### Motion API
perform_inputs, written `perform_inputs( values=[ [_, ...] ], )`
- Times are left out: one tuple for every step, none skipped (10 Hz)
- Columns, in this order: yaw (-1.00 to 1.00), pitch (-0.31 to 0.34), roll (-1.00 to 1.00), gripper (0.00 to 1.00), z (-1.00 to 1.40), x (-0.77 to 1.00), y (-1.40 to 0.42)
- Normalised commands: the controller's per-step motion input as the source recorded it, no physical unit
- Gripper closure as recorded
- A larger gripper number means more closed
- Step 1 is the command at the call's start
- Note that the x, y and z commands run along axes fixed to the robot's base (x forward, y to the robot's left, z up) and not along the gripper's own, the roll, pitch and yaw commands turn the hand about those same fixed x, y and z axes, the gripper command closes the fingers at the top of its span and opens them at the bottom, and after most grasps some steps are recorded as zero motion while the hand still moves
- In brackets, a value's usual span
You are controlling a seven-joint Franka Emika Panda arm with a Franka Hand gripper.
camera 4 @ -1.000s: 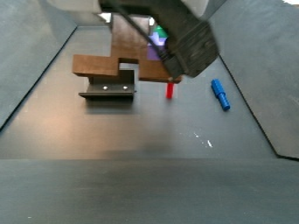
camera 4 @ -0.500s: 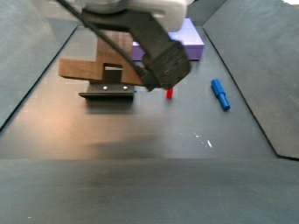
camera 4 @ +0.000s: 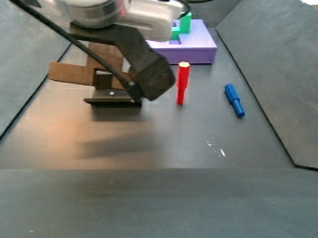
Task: Pick up the brown object. Move up. Place the brown object on the fixture. Regrasp the brown object. Move to above the board. Insert the brown object.
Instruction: Place the brown object on the fixture.
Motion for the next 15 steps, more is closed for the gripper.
perform_inputs(
  values=[
    [0.0,-0.037,-0.17,1.0,-0.13,0.98,-0.26],
    [0.0,0.0,-0.24,1.0,-0.09,0.87,-0.33],
    [0.0,0.0,-0.19,1.0,-0.15,0.84,-0.39],
    [0.0,0.011,-0.11,1.0,-0.16,0.75,-0.33],
    [0.0,0.146,-0.05,1.0,-0.19,0.58,-0.27],
    [0.0,0.286,-0.01,1.0,-0.34,0.45,-0.22],
    [-0.04,0.531,-0.03,1.0,-0.48,0.43,-0.19],
    [-0.05,0.694,-0.11,1.0,-0.45,0.41,-0.1],
    [-0.05,0.634,-0.09,1.0,-0.43,0.39,-0.07],
    [-0.12,0.466,-0.03,1.0,-0.31,0.47,0.0],
    [-0.28,0.454,0.0,1.0,-0.23,0.45,0.0],
    [-0.31,0.486,0.0,1.0,-0.2,0.37,0.0],
    [-0.31,0.52,0.0,1.0,-0.2,0.38,0.0],
    [-0.35,0.511,0.0,1.0,-0.23,0.4,0.01],
    [-0.26,0.409,0.02,1.0,-0.17,0.32,0.03]
  ],
)
